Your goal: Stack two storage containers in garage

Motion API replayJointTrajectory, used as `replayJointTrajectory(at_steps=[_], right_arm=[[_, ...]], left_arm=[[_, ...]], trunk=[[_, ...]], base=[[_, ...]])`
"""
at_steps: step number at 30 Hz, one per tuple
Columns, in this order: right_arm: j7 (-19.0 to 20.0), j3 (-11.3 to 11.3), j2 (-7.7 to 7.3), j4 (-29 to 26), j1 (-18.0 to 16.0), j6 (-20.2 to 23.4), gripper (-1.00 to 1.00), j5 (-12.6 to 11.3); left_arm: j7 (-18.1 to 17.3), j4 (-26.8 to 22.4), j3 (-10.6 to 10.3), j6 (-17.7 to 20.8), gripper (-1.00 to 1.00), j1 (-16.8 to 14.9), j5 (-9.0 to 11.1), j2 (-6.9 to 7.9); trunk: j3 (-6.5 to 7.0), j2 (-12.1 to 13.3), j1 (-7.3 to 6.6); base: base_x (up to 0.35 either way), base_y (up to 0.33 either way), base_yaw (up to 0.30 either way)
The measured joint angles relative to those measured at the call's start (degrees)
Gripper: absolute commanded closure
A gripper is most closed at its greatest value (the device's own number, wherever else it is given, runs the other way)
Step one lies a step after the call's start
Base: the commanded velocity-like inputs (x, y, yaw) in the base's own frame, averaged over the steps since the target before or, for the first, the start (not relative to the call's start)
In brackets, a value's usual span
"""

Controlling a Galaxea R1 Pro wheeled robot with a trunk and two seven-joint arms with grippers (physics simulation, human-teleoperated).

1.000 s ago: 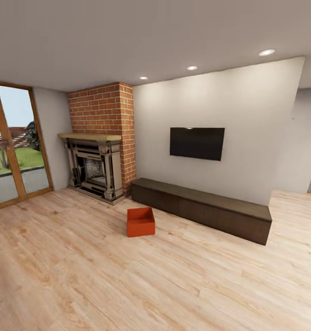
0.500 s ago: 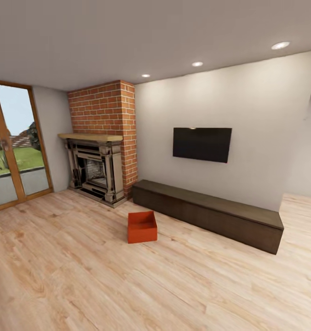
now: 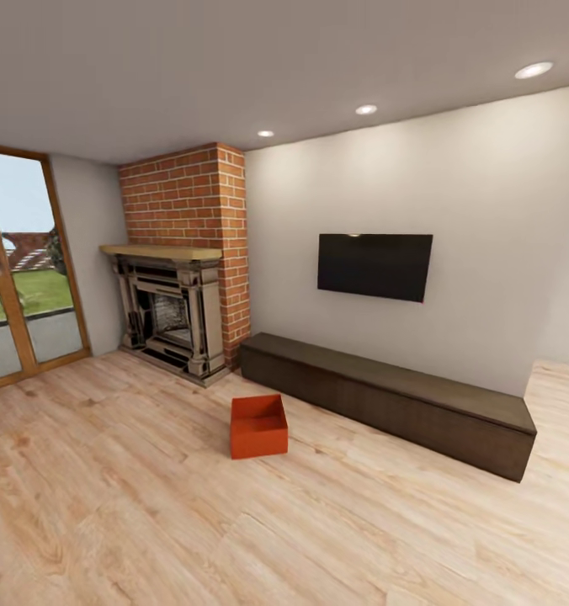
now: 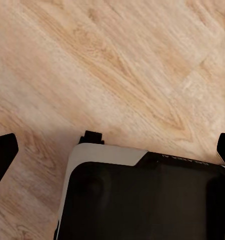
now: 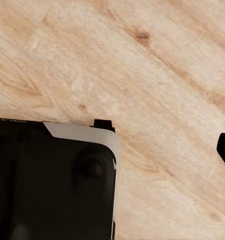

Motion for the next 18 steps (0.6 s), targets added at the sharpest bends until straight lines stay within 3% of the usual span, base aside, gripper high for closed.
replayJointTrajectory(at_steps=[14, 18], right_arm=[[0.0, 0.02, 0.11, 0.0, 0.02, -0.04, -1.0, 0.07], [0.0, 0.01, 0.14, -0.01, 0.0, -0.04, -1.0, 0.08]], left_arm=[[0.0, 0.0, 0.0, 0.11, -1.0, 0.0, 0.0, 0.17], [0.0, 0.0, 0.01, 0.01, -1.0, 0.01, 0.01, 0.18]], trunk=[[0.0, 0.0, 0.0], [0.0, 0.0, 0.0]], base=[[0.324, 0.0, 0.003], [0.324, 0.0, 0.176]])
